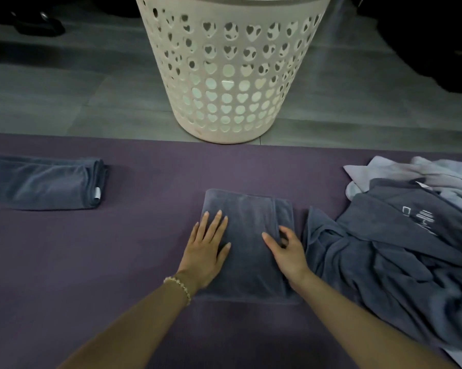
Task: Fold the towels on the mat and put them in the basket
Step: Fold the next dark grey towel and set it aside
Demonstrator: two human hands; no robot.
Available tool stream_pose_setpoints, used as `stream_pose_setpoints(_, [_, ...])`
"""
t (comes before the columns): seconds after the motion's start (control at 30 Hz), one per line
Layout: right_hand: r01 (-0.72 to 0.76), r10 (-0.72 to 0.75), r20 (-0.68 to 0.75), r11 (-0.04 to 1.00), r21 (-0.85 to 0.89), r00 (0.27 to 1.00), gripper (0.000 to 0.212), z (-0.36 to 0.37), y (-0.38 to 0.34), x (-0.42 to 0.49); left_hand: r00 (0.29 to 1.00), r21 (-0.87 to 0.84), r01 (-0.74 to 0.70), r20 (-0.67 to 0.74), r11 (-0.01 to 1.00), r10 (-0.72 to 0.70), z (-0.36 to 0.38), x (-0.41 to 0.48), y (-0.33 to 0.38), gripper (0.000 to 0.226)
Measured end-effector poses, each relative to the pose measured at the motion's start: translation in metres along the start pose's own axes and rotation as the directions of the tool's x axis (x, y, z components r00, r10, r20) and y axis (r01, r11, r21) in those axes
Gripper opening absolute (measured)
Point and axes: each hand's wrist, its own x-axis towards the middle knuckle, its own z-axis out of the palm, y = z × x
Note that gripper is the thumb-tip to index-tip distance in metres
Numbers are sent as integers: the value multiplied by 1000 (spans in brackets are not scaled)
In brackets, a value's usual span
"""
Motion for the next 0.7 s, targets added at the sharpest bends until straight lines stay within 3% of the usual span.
stream_pose_setpoints(0.1, [126, -138, -159, 989, -81, 978, 30, 0, -3, 5, 998, -36, 27, -55, 999, -29, -8, 13, 3, 67])
stream_pose_setpoints(0.27, [25, -39, -297, 998, -50, 954, 22, -20, 22, 5, 997, 57, -74, 19, 996, 73, -3, 37, 15, 88])
stream_pose_setpoints(0.47, [58, -91, -219, 987, -152, 971, 21, -31, 29, 8, 998, 103, -63, -15, 993, 65, 9, 38, 11, 70])
stream_pose_setpoints(0.6, [39, -64, -186, 990, -135, 980, 30, -35, 25, -1, 998, 84, -56, -28, 995, 59, 9, 36, 9, 79])
stream_pose_setpoints(0.7, [18, -31, -65, 980, -199, 997, 38, -45, 32, -21, 999, 78, -51, -7, 996, 52, 7, 36, 9, 84])
